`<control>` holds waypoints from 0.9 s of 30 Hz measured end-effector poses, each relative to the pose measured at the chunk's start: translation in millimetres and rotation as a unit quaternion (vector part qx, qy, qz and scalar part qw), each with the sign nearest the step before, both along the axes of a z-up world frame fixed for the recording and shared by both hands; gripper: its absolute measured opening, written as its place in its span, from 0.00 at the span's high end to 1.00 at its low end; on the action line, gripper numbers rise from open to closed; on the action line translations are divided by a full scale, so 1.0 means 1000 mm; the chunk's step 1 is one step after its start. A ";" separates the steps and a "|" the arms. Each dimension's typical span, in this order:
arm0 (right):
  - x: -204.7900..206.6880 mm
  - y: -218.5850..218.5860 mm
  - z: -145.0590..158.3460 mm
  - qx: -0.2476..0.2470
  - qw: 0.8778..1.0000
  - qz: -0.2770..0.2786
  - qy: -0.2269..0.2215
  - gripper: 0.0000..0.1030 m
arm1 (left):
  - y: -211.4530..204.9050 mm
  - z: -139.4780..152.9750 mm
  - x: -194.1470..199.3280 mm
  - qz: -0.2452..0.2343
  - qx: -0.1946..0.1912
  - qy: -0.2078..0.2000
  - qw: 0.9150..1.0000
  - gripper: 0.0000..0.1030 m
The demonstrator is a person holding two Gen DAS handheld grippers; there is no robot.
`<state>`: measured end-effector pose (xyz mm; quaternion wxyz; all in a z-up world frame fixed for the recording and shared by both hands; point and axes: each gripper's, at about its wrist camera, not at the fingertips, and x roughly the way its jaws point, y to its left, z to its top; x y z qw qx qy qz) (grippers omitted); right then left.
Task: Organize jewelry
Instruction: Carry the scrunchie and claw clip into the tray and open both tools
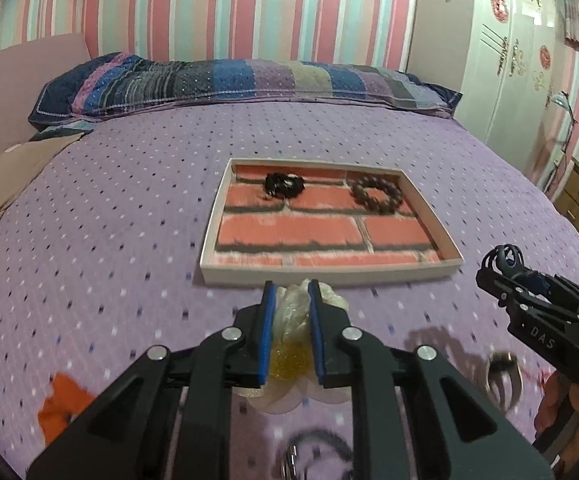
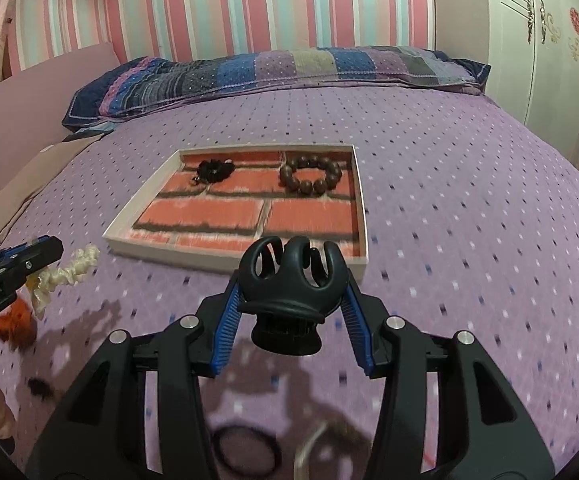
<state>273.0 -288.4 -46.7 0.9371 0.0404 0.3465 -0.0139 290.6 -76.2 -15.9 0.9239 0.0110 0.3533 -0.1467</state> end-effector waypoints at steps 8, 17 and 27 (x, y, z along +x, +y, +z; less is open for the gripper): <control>0.088 -0.012 -0.010 0.014 0.999 -0.007 0.038 0.54 | -0.013 -0.005 0.095 0.013 0.002 0.031 0.999 0.84; 0.159 -0.031 -0.045 -0.005 0.996 -0.033 0.079 0.54 | -0.039 -0.046 0.173 0.027 0.039 0.071 0.996 0.83; 0.197 -0.041 -0.061 -0.022 0.993 -0.048 0.101 0.54 | -0.045 -0.074 0.215 0.036 0.057 0.097 0.993 0.83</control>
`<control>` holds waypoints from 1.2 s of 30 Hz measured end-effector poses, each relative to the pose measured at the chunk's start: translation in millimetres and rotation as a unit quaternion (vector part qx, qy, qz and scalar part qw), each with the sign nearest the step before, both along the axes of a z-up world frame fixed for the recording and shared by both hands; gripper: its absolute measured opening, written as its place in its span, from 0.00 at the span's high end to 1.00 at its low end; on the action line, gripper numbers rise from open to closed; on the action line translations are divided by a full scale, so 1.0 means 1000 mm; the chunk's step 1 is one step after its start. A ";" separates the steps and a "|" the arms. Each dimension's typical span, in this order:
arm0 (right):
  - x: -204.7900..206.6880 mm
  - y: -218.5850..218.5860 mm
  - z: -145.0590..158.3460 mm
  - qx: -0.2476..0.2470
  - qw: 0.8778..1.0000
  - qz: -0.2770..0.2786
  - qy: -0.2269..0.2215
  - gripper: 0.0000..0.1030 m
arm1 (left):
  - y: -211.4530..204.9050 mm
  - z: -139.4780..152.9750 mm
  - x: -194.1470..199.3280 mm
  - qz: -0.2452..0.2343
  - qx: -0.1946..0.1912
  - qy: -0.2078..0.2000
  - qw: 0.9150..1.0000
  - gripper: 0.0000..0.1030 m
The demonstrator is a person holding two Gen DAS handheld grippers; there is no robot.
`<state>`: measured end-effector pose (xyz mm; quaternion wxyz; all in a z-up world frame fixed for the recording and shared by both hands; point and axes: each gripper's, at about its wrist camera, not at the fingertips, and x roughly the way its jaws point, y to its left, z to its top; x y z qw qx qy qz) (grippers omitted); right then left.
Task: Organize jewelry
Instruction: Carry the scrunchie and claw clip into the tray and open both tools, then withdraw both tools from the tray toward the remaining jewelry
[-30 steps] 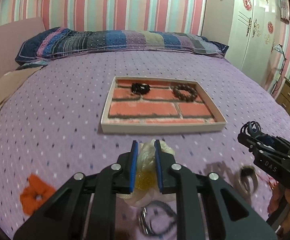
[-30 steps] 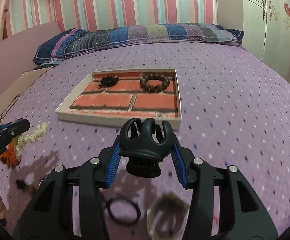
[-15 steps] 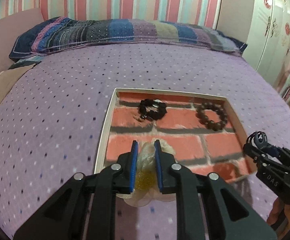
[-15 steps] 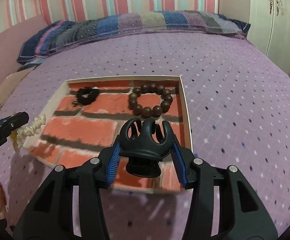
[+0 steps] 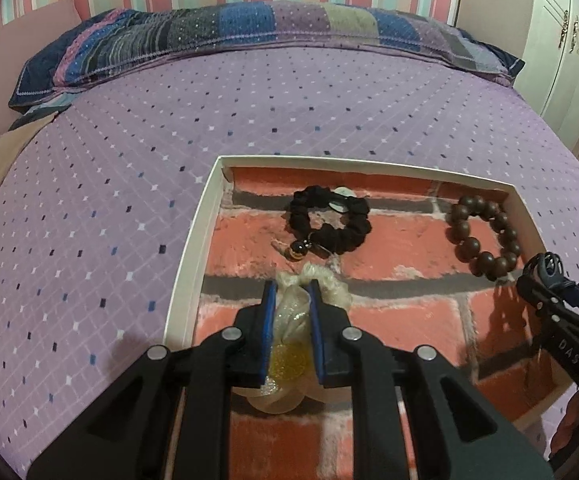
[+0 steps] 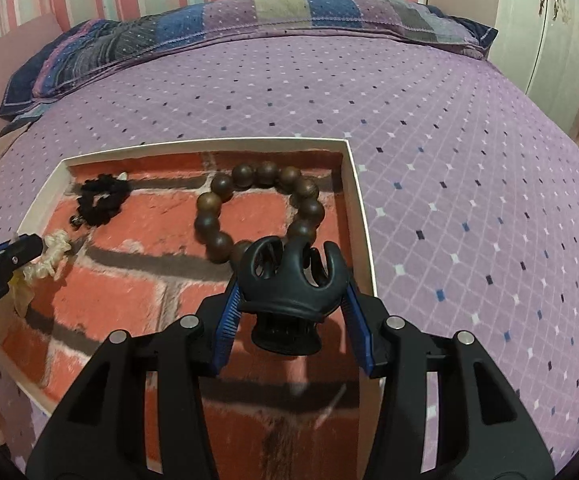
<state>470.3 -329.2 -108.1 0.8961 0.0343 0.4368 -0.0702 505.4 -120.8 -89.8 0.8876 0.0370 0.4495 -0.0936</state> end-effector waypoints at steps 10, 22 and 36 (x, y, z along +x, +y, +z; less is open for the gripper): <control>0.030 -0.002 -0.007 -0.016 0.999 0.007 0.027 0.54 | 0.003 -0.020 0.021 0.011 0.012 0.026 1.000 0.83; 0.028 0.005 -0.013 -0.017 0.998 0.034 0.051 0.37 | 0.002 -0.020 0.018 0.011 0.014 0.034 0.999 0.72; -0.022 -0.005 0.048 0.004 0.999 0.020 -0.034 0.04 | 0.022 0.044 -0.033 -0.010 -0.040 -0.008 0.999 0.31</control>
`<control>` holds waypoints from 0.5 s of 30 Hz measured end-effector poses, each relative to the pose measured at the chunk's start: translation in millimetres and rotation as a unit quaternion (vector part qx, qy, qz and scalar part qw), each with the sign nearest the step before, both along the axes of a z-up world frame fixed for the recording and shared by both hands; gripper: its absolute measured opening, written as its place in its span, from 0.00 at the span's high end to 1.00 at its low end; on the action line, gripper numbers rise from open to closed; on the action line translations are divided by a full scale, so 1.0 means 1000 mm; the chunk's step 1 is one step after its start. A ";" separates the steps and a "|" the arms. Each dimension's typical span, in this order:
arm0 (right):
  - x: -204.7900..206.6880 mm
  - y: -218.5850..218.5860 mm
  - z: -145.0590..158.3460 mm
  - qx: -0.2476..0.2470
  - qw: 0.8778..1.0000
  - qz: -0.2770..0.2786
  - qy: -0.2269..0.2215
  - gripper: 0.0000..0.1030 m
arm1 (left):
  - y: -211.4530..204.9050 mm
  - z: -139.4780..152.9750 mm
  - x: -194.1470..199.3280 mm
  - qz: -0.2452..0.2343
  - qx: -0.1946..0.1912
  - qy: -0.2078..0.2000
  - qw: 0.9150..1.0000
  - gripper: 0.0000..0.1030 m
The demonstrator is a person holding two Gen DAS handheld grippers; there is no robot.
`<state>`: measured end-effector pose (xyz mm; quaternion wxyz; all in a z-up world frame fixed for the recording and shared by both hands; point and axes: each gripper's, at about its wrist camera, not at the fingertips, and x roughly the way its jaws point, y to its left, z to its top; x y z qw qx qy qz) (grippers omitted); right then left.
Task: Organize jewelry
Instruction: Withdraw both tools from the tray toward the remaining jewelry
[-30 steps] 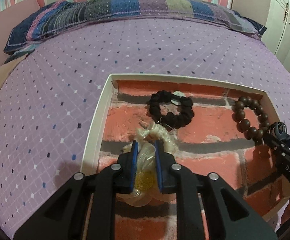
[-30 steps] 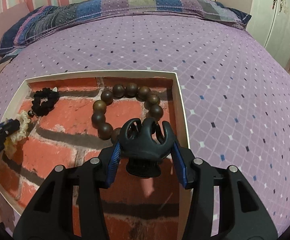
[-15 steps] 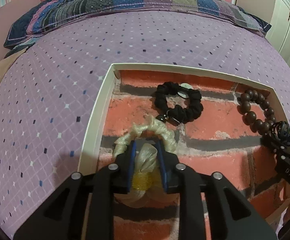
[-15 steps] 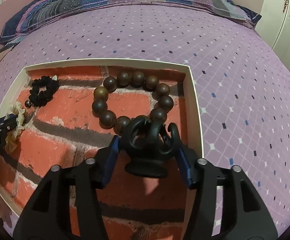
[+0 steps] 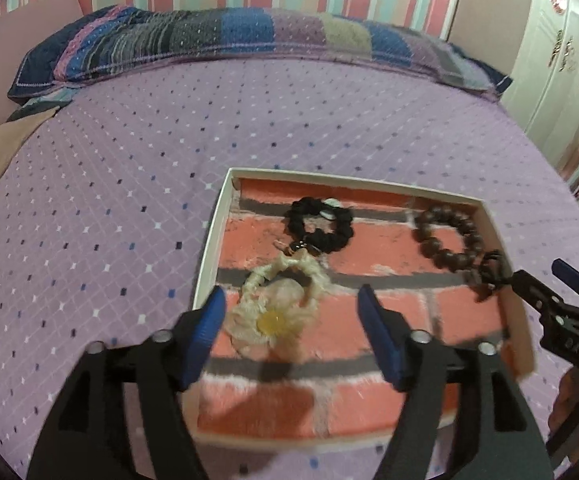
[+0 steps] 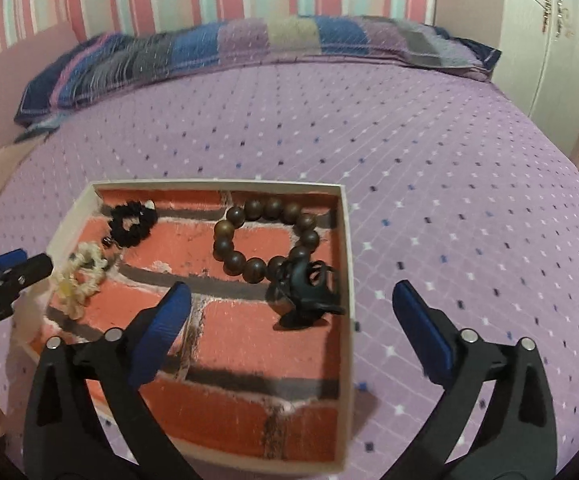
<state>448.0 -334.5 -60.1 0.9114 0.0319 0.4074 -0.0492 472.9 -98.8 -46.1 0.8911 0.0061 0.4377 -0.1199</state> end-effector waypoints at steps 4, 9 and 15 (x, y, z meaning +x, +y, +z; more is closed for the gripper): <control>-0.026 -0.009 0.014 -0.007 1.000 -0.010 -0.007 0.04 | 0.011 0.025 -0.034 0.002 0.010 -0.036 0.999 0.19; -0.071 -0.022 0.027 -0.002 1.000 -0.016 -0.012 0.04 | 0.030 0.043 -0.083 0.003 0.012 -0.059 0.998 0.17; -0.128 -0.032 0.034 -0.017 1.000 -0.017 -0.018 0.04 | 0.052 0.048 -0.139 0.005 0.031 -0.077 0.997 0.12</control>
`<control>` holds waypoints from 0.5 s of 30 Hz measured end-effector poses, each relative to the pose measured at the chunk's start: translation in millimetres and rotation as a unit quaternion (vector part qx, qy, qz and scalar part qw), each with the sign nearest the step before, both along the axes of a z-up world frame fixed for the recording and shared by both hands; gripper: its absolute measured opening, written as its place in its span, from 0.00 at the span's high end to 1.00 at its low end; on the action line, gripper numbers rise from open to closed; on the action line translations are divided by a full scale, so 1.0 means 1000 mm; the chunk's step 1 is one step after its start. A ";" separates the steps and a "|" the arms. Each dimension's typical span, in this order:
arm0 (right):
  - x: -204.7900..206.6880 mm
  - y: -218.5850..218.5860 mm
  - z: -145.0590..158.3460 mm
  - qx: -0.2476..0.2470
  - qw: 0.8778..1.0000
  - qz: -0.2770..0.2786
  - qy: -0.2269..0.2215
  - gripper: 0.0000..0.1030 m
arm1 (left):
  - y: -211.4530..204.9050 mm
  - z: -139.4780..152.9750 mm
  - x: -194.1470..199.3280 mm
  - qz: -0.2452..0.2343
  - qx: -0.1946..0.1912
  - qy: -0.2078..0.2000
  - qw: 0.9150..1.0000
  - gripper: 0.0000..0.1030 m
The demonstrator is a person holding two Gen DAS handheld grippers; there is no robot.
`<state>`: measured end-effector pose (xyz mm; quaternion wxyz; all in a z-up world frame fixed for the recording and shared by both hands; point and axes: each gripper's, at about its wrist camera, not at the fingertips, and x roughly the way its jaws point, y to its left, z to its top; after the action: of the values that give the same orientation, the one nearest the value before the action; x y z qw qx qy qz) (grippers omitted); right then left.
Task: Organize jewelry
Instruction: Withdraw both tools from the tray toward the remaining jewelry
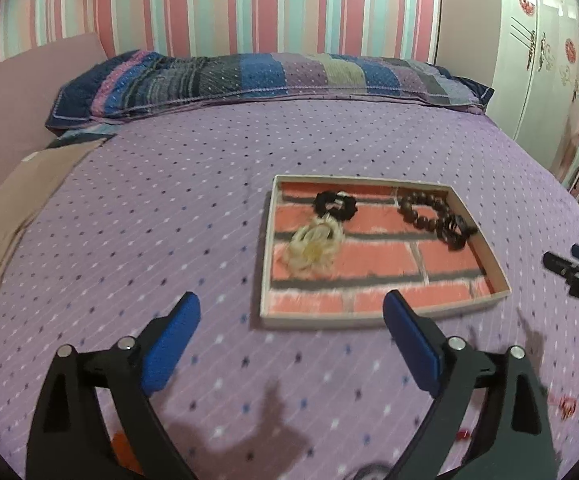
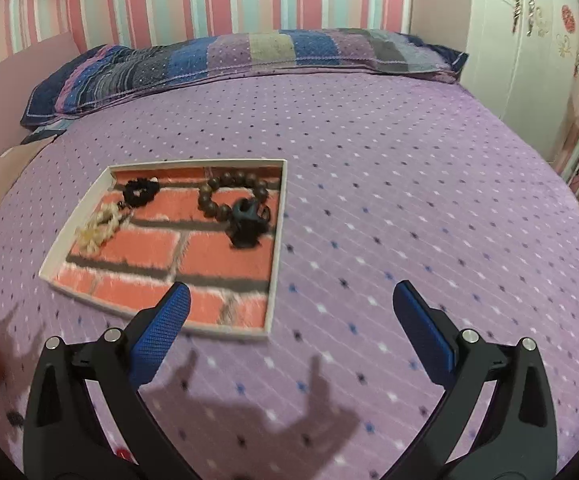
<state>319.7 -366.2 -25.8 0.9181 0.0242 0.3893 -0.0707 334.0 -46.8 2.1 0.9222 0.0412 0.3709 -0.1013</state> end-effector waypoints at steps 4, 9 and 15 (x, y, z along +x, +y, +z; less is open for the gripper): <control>-0.034 -0.004 -0.002 -0.001 1.000 -0.003 0.001 0.04 | 0.010 -0.004 -0.032 -0.001 -0.001 0.004 1.000 0.12; -0.073 0.001 -0.004 -0.038 0.999 -0.002 -0.010 0.04 | 0.017 -0.009 -0.073 0.000 0.006 -0.004 1.000 0.12; -0.114 0.005 -0.013 -0.052 0.998 0.001 -0.018 0.04 | 0.025 -0.024 -0.112 0.006 0.005 0.000 1.000 0.12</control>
<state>205.7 -361.0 -39.3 0.9251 -0.0225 0.3684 -0.0895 222.5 -21.7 -21.7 0.9226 0.0434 0.3714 -0.0944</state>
